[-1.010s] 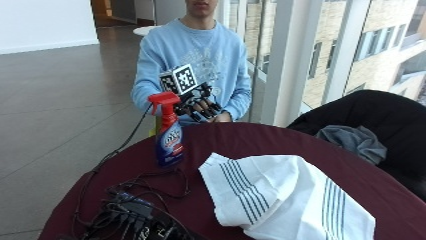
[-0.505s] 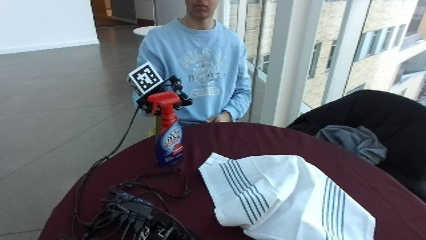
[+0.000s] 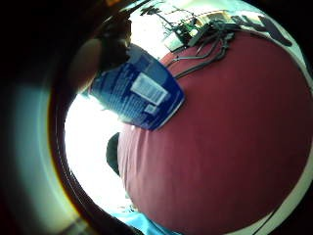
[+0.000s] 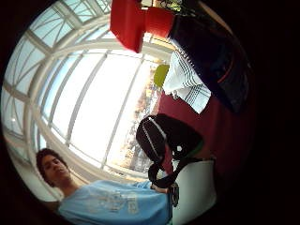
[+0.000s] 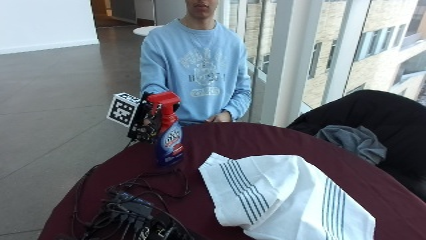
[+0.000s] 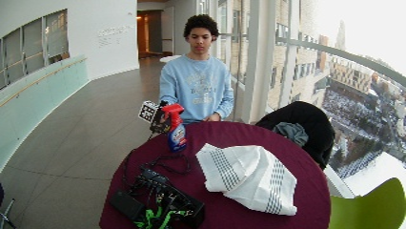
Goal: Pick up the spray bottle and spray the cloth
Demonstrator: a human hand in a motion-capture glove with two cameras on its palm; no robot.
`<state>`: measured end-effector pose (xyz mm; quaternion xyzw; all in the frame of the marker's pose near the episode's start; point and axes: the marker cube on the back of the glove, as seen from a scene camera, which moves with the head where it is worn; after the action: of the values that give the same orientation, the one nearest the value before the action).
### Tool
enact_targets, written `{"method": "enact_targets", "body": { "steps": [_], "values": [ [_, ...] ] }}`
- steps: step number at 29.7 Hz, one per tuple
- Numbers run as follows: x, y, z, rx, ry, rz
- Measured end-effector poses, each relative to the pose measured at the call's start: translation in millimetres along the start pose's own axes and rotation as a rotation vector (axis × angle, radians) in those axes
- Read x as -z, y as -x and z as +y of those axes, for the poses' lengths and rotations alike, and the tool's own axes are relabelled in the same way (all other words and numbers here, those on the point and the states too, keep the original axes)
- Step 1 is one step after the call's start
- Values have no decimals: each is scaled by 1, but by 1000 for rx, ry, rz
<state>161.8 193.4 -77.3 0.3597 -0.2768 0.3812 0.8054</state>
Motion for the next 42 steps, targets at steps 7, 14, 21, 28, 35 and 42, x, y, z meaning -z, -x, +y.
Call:
{"method": "enact_targets", "body": {
  "steps": [7,14,21,28,35,42],
  "values": [
    [-20,-5,-14,-73,-33,-13],
    [-37,-7,-32,-96,-56,-4],
    [-43,-10,-44,-61,-35,-39],
    [-43,-6,-52,-59,-59,-144],
    [-41,-1,-49,-39,38,-197],
    [-44,17,-55,14,197,-153]
  ]
}}
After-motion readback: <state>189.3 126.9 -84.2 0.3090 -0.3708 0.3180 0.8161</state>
